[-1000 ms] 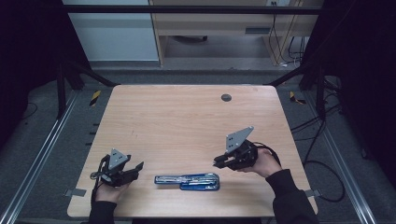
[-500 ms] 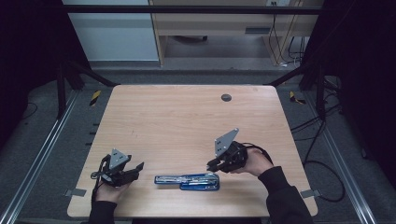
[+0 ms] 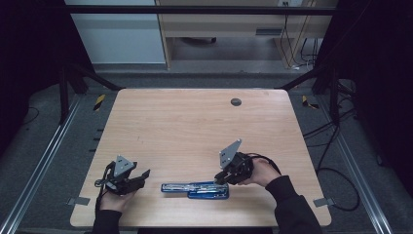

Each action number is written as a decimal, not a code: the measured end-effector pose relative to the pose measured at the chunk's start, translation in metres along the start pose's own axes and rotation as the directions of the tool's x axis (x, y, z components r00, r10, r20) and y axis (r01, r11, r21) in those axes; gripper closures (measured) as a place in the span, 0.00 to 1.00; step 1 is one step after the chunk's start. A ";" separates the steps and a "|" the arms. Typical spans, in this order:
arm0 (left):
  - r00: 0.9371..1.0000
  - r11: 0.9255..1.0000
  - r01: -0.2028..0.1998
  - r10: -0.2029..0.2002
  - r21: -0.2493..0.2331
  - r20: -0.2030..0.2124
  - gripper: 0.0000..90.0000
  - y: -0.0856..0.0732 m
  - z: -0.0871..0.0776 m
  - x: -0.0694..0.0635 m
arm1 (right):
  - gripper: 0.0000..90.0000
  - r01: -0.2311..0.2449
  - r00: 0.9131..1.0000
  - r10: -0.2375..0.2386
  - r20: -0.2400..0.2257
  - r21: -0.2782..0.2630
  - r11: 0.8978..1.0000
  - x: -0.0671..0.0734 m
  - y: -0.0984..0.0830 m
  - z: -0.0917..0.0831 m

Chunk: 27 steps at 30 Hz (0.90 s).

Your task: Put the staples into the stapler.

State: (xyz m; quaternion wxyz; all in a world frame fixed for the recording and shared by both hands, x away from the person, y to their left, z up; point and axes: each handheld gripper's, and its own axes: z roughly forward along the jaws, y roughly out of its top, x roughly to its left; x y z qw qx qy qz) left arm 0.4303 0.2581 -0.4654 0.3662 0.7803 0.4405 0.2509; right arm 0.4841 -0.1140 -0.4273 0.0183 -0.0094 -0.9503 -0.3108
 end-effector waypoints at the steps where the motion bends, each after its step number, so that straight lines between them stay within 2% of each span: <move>1: 1.000 1.000 0.000 0.000 -0.001 0.000 0.45 0.000 0.000 0.000 | 0.87 0.000 1.000 0.000 -0.002 0.001 1.000 0.000 -0.001 0.001; 27: 1.000 1.000 -0.001 0.001 0.002 0.000 0.45 0.000 0.000 0.000 | 0.87 -0.014 1.000 0.015 -0.018 0.029 0.999 -0.001 -0.007 0.012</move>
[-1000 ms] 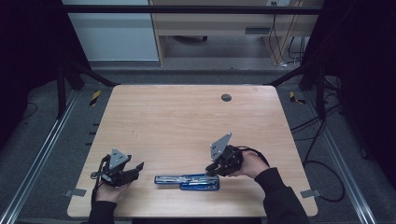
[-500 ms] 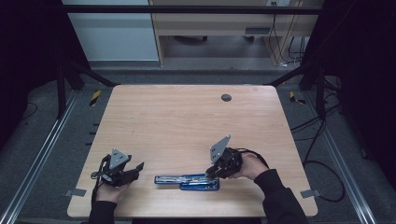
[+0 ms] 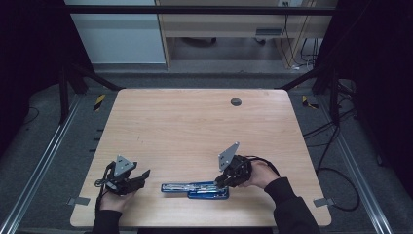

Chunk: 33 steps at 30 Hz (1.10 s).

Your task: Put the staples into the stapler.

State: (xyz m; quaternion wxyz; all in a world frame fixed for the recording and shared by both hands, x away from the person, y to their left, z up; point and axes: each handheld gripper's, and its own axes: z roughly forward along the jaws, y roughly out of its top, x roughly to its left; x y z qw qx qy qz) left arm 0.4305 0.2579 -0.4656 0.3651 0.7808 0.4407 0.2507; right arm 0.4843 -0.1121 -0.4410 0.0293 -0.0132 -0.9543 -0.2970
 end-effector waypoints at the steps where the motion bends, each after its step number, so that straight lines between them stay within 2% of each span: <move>1: 1.000 1.000 0.000 0.000 0.000 0.000 0.45 0.000 0.000 0.000 | 0.87 0.001 1.000 -0.001 -0.001 0.000 1.000 0.000 0.000 0.000; 10: 1.000 1.000 -0.001 0.001 0.000 0.000 0.45 0.000 0.000 0.000 | 0.87 0.004 1.000 -0.004 -0.001 0.007 1.000 0.000 0.000 0.002; 15: 1.000 1.000 0.000 0.000 0.001 0.000 0.45 0.000 0.000 0.000 | 0.87 0.013 1.000 -0.013 0.001 -0.008 1.000 0.001 0.001 -0.001; 25: 1.000 1.000 -0.001 0.001 0.001 -0.001 0.45 0.000 0.000 0.000 | 0.87 0.000 1.000 0.000 -0.003 0.011 1.000 0.001 -0.001 0.001; 33: 1.000 1.000 -0.001 0.001 0.001 0.000 0.45 0.000 0.000 0.000 | 0.87 0.012 1.000 -0.012 0.001 0.018 1.000 0.001 -0.001 0.003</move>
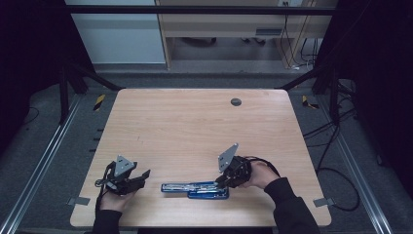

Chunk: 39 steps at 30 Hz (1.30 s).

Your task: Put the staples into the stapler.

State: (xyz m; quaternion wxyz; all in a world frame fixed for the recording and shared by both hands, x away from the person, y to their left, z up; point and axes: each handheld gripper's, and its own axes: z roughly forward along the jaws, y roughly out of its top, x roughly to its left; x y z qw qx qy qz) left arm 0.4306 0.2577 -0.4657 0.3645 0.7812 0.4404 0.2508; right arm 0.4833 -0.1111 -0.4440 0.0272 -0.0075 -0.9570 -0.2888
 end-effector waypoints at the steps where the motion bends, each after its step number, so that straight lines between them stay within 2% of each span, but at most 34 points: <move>1: 1.000 1.000 0.000 0.000 0.000 0.000 0.45 0.000 0.000 0.000 | 0.87 -0.001 1.000 0.001 0.000 0.000 1.000 0.000 0.000 0.001; 25: 1.000 1.000 0.002 -0.002 0.002 0.000 0.45 0.000 0.000 0.000 | 0.87 -0.003 1.000 0.003 0.004 0.010 1.000 0.000 0.000 0.004; 31: 1.000 1.000 0.001 -0.001 0.003 0.002 0.45 0.000 0.000 0.000 | 0.86 -0.034 0.999 0.034 -0.003 0.015 0.999 0.000 0.001 0.004; 37: 1.000 1.000 0.001 -0.001 0.004 0.002 0.45 0.000 0.000 0.000 | 0.86 -0.037 0.999 0.037 -0.002 0.020 0.999 0.000 0.001 0.004; 39: 1.000 1.000 0.001 -0.001 0.004 0.001 0.45 0.000 0.000 0.000 | 0.82 -0.044 0.999 0.044 -0.001 0.021 0.999 0.000 0.001 0.005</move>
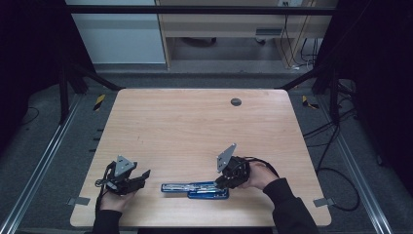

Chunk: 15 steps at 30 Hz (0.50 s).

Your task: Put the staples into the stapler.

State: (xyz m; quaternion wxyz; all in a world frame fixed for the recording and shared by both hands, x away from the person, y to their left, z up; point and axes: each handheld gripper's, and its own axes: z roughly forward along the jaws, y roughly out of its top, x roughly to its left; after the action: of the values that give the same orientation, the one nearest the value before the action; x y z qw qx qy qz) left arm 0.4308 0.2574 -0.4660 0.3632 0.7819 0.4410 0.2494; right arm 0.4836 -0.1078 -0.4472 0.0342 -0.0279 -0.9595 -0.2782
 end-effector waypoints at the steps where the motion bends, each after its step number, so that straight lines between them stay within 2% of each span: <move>1: 1.000 1.000 0.000 0.000 0.000 0.000 0.45 0.000 0.000 0.000 | 0.81 0.005 1.000 -0.005 0.007 -0.002 1.000 0.000 0.000 0.000; 4: 1.000 1.000 -0.001 0.001 0.001 0.001 0.45 0.000 0.000 0.000 | 0.78 -0.011 1.000 0.011 0.013 -0.009 1.000 0.000 -0.001 -0.001; 11: 1.000 1.000 0.000 0.000 0.003 0.001 0.45 0.000 0.000 0.000 | 0.86 -0.023 1.000 0.023 -0.002 -0.004 1.000 -0.001 0.000 0.000; 15: 1.000 1.000 0.000 0.000 0.002 0.001 0.45 0.000 0.000 0.000 | 0.87 0.000 1.000 0.000 0.007 -0.005 1.000 0.001 0.000 0.000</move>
State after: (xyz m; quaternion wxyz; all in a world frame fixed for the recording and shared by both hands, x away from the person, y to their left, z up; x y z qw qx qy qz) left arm 0.4310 0.2572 -0.4663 0.3625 0.7824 0.4412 0.2486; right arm 0.4825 -0.1077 -0.4469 0.0305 -0.0288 -0.9590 -0.2803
